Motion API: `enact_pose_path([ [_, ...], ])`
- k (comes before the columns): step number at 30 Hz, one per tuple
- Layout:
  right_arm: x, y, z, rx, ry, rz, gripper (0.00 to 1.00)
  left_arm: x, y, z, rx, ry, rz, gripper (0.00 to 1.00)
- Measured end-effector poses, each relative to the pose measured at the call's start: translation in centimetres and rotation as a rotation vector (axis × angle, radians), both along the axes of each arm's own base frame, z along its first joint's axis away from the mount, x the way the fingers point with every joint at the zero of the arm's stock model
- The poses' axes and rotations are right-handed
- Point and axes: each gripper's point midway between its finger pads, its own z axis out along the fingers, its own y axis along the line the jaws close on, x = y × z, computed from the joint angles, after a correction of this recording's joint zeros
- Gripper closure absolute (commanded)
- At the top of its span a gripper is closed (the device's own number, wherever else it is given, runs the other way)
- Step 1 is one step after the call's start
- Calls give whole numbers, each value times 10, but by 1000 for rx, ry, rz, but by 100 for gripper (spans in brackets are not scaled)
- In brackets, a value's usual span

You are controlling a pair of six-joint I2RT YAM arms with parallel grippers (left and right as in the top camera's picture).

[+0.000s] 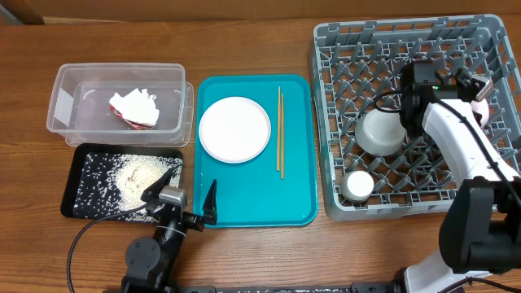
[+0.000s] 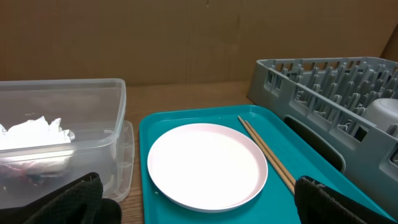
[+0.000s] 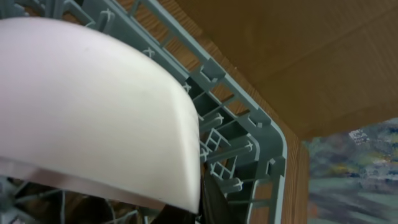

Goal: Sort waste into correct bins and load items into the dishwasher
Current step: 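Lift the pink bowl with right gripper and carry it into rack, then reach right gripper to the white plate on the teal tray and grasp it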

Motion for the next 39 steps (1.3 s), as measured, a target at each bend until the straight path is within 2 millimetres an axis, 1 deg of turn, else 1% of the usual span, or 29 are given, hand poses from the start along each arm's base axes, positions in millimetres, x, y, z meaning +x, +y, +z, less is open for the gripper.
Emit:
enact_pose_path([
  [8, -4, 13, -8, 43, 57, 33, 96, 0, 0, 0, 0, 0, 0, 0],
  [12, -8, 24, -15, 84, 99, 57, 94, 0, 0, 0, 0, 0, 0, 0],
  [15, -12, 39, -21, 135, 147, 89, 84, 0, 0, 0, 0, 0, 0, 0],
  [17, -14, 55, -23, 187, 190, 124, 75, 0, 0, 0, 0, 0, 0, 0],
  [20, -4, 86, -15, 280, 186, 190, 69, 0, 0, 0, 0, 0, 0, 0],
  [24, 15, 131, 5, 452, 88, 286, 59, 0, 0, 0, 0, 0, 0, 0],
  [26, 21, 156, 19, 563, 19, 344, 46, 0, 0, 0, 0, 0, 0, 0],
  [27, 23, 170, 27, 628, -20, 381, 31, 0, 0, 0, 0, 0, 0, 0],
  [28, 24, 183, 32, 686, -51, 413, 8, 0, 0, 0, 0, 0, 0, 0],
  [29, 26, 200, 40, 764, -90, 457, 0, 0, 0, 0, 0, 0, 0, 0],
  [30, 26, 221, 48, 856, -124, 509, 2, 0, 0, 0, 0, 0, 0, 0],
  [31, 28, 244, 57, 940, -149, 578, 7, 0, 0, 0, 0, 0, 0, 0],
  [32, 28, 255, 60, 984, -159, 605, 10, 0, 0, 0, 0, 0, 0, 0],
  [33, 27, 276, 65, 1055, -165, 666, 12, 0, 0, 0, 0, 0, 0, 0],
  [35, 25, 312, 71, 1157, -150, 774, 12, 0, 0, 0, 0, 0, 0, 0],
  [37, 18, 339, 70, 1214, -118, 850, 13, 0, 0, 0, 0, 0, 0, 0],
  [39, 7, 362, 62, 1239, -59, 903, 13, 0, 0, 0, 0, 0, 0, 0],
])
